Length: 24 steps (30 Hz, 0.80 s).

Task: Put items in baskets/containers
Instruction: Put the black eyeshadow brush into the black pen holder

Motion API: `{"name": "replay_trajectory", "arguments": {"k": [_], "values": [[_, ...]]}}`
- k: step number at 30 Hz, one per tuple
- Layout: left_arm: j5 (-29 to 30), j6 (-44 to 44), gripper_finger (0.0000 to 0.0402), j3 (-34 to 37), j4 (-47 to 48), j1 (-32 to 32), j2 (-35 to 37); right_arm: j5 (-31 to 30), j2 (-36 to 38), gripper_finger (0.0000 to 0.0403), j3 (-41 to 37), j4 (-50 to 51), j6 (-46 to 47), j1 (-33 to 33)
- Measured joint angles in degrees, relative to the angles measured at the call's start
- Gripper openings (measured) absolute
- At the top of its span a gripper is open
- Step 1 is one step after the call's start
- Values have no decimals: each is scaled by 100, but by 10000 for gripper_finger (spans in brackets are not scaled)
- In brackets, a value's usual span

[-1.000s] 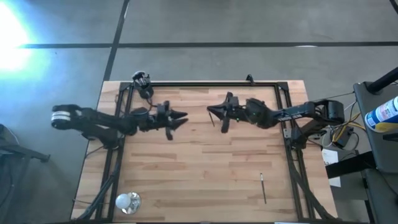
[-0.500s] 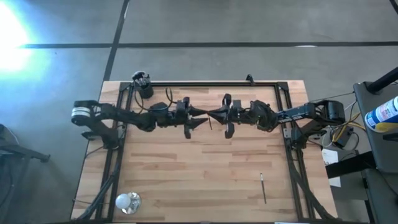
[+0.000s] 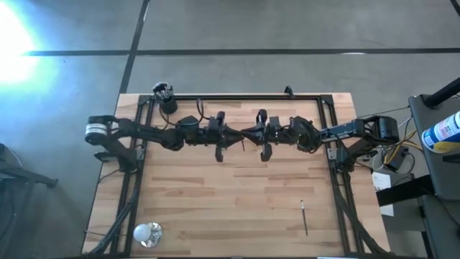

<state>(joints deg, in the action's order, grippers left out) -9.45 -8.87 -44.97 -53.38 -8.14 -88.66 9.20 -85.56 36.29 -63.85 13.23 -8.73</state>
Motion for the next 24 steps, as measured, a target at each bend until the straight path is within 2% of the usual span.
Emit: {"name": "replay_trajectory", "arguments": {"k": [2,3,5,9,14,19,24], "values": [[5,53,22,11,66,-1,77,-11,0,10,1,2,-20,-2],[51,125,15,13,155,-15,134,-13,3,13,4,6,-34,-2],[206,338,14,22,542,-32,311,-16,13,26,4,61,-60,-4],[1011,731,8,63,1379,-95,801,-34,123,64,2,274,-140,-33],[1350,747,8,597,1537,-393,1520,-21,294,99,-35,747,-353,-70],[1666,632,8,1291,1544,-1028,2220,-15,321,87,-76,806,-470,-61],[1277,359,8,1573,1644,-2349,2461,-35,321,49,-122,806,-597,-70]]}}
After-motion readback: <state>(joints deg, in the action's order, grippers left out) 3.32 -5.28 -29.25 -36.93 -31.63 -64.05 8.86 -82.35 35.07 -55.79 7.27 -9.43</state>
